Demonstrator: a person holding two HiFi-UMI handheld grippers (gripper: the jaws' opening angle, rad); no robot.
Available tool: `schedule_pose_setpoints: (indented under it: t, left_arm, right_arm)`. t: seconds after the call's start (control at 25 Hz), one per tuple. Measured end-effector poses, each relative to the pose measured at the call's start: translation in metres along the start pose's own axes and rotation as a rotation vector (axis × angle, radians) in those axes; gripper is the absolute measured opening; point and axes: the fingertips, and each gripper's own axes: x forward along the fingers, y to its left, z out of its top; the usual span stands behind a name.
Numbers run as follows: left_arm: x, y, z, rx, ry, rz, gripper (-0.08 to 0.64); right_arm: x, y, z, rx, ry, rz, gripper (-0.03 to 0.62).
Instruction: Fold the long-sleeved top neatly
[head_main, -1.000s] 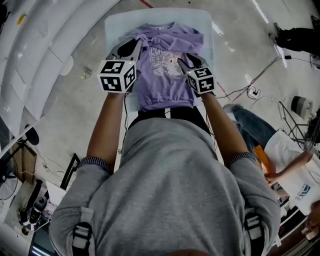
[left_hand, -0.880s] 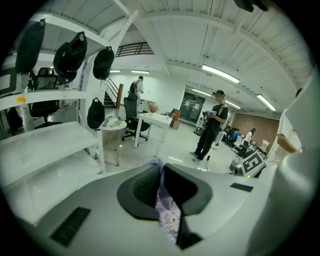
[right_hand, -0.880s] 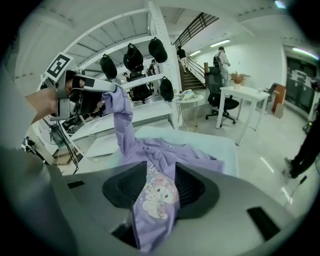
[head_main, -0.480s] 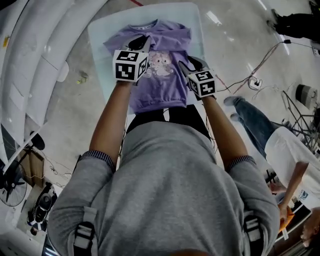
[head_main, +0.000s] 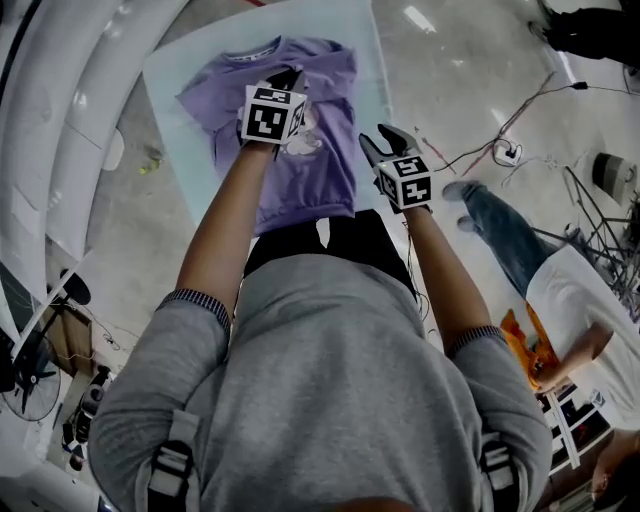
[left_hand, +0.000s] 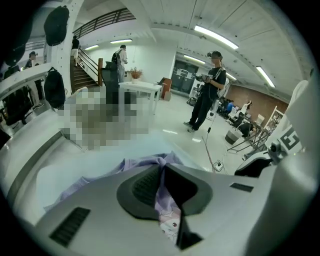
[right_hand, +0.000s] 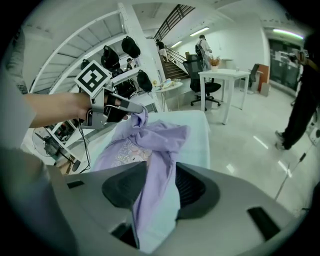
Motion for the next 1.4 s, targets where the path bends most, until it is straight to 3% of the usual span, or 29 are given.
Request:
schedule_pose_setpoints:
  t: [0.32,0.48,0.68,0.88,1.12,1.4]
  left_arm:
    - [0.057,-0.003,-0.029,-0.036,0.073,0.032,0.069]
    - [0.074,-0.012,-0.032,-0.062,0.080,0.012,0.246]
    - [0.069,-0.017,-0.026,-0.062,0.047,0.025,0.298]
    - [0.033,-0.027,-0.019,-0.066,0.014,0.054,0.301]
    - [-0.052,-0.032,-0.021,-0.093,-0.056,0.154,0.301]
    - [-0.144,-0.030,-0.045,-0.012,-0.091,0.246,0.301]
  right_arm:
    - [-0.005,-0.027,-0.031,0.042,0.029,0.001,0.201]
    - [-0.009,-0.040,-0.036,0.044,0.034,0.000,0.204]
    - [-0.007,-0.050,-0.043,0.026,0.043,0.022,0.213]
    - [-0.012,-0.049,-0.022,-0.022,0.012,0.059,0.217]
    - [-0.021,-0.029,0.015,-0.119,-0.047,0.129,0.221]
    - [-0.029,0.023,0.032,-0.290,-0.062,0.225,0.232]
